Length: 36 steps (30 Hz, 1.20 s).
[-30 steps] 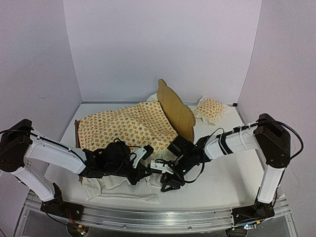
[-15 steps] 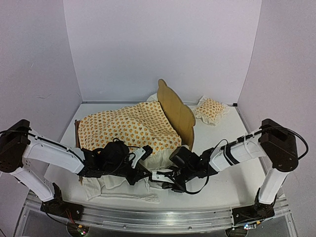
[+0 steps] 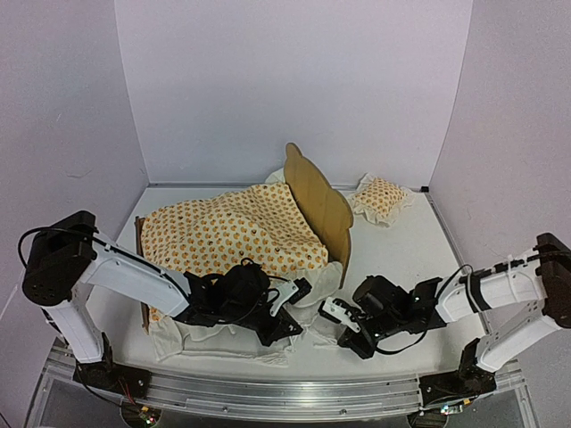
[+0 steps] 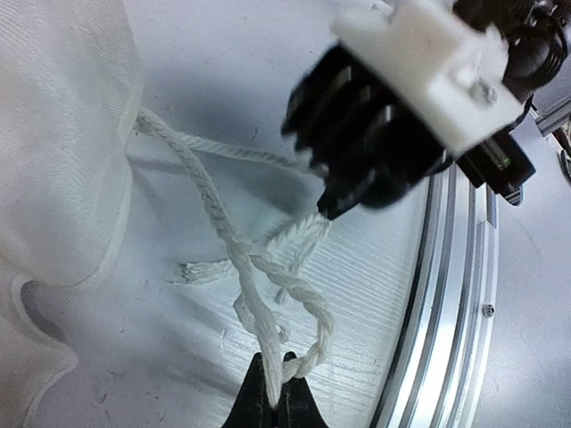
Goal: Set up the pet bed
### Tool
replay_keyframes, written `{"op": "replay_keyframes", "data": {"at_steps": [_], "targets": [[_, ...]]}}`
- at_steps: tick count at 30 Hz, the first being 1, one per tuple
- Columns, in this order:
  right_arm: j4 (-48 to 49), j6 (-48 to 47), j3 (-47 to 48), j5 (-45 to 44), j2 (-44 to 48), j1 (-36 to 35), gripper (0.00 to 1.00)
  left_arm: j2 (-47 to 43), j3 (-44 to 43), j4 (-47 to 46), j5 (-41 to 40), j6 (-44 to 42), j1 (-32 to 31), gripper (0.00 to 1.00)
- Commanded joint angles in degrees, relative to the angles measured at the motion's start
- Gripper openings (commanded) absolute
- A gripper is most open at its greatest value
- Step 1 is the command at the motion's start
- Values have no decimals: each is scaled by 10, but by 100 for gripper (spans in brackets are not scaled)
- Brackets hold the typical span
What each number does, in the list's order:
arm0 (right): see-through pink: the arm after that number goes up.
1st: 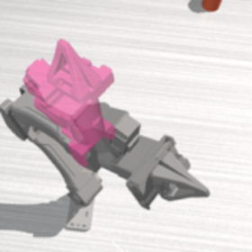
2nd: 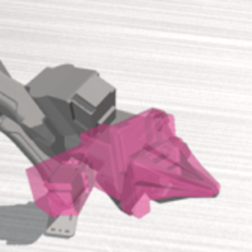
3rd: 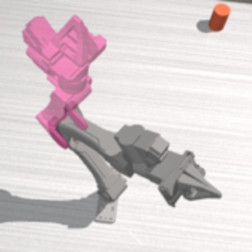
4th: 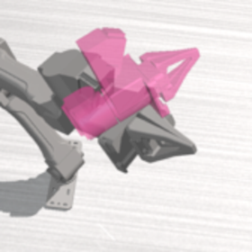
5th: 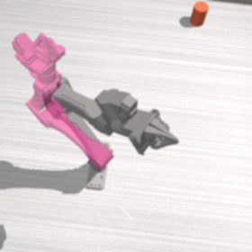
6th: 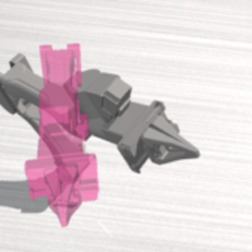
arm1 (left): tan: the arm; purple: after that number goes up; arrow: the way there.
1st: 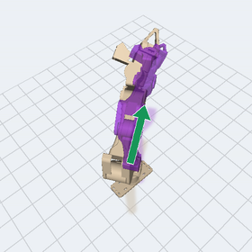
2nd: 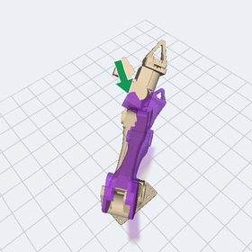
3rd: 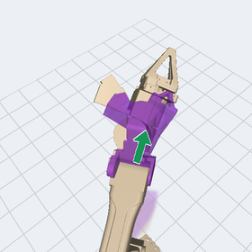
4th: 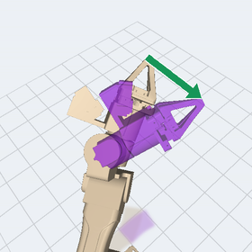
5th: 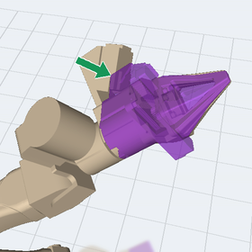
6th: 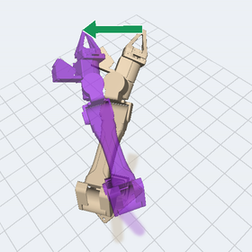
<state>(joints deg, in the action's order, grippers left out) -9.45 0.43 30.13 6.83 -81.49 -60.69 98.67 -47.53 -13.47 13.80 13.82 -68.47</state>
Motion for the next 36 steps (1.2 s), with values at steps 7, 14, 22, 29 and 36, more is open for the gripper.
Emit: {"op": "replay_keyframes", "data": {"at_steps": [7, 14, 22, 29, 36], "targets": [[112, 137, -32, -49, 69, 23, 0, 52, -67, -20, 49, 4, -9, 31], [112, 154, -40, -61, 85, 26, 0, 47, -70, -25, 4, 7, -7, 71], [110, 178, -40, -57, 105, 26, 0, 130, -89, -133, -56, 39, -4, 37], [109, 176, -44, -64, 125, 26, 0, 161, -79, -186, -234, 1, -7, 44], [109, 182, -39, -50, 127, 26, 0, 127, -74, -235, -342, -47, -8, 54]]}}
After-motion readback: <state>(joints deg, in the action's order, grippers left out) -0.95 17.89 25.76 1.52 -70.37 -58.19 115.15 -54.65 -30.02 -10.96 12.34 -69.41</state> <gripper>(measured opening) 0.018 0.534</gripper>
